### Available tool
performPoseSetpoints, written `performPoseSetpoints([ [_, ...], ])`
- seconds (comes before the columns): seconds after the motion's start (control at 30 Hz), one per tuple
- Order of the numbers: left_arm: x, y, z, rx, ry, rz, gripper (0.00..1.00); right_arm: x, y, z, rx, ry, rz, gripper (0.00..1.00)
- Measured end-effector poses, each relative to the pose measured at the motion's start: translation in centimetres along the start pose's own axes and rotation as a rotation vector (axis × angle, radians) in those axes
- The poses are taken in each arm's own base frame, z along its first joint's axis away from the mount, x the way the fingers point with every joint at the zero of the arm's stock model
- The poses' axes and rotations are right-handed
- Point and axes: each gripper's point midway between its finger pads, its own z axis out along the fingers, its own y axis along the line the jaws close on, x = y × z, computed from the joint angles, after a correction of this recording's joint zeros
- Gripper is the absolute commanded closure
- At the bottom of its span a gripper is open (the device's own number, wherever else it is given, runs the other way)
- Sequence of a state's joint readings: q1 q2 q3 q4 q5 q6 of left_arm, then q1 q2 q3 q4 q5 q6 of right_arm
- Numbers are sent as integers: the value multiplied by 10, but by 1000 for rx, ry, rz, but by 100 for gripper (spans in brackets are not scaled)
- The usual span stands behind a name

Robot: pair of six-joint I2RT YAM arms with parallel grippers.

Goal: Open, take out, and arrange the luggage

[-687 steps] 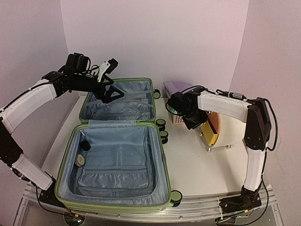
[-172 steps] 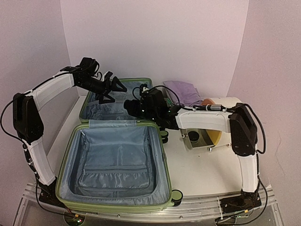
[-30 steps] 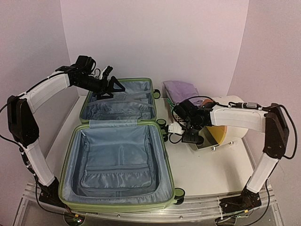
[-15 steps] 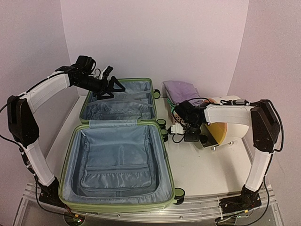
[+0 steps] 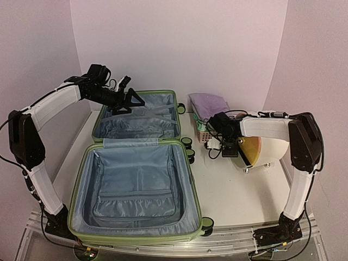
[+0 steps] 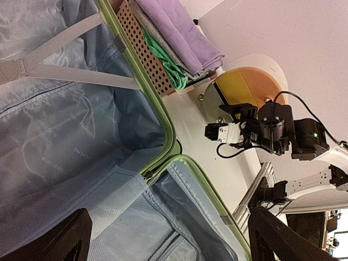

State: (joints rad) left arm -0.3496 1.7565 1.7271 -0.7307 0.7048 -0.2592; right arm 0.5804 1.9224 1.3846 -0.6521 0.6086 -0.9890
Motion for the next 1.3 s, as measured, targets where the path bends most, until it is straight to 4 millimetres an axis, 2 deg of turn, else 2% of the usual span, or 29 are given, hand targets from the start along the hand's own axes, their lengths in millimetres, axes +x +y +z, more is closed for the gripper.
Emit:
performPoseSetpoints([
  [0.13,0,0,0,0,0,0,1,24,-11,11,-3,48,56,40],
  [0.23,0,0,0,0,0,0,1,31,-16,14,10,72,88,40],
  [0.47,0,0,0,0,0,1,0,29,-33,28,46,102,220,41],
  [0.77,0,0,0,-1,1,2,0,53,-55,46,89,174,371,41],
  [0.9,0,2,0,-7,1,16,1,60,-65,46,108,182,432,32],
  [0.93,0,2,0,-9,0,21,0,60,-66,45,108,179,441,25],
  [1.0,1,5,0,-27,2,37,0,55,-69,42,106,160,456,16],
  [1.03,2,7,0,-34,5,44,0,53,-69,41,104,150,470,5],
  [1.07,3,10,-1,-47,8,52,0,48,-71,38,95,128,478,2],
  [1.2,1,26,-10,-111,-14,82,0,18,-80,13,70,-12,546,2],
  [1.27,0,47,-28,-199,-66,109,0,-9,-93,-22,60,-172,625,2],
  [1.3,0,55,-38,-235,-93,117,0,-14,-97,-33,61,-217,651,2],
])
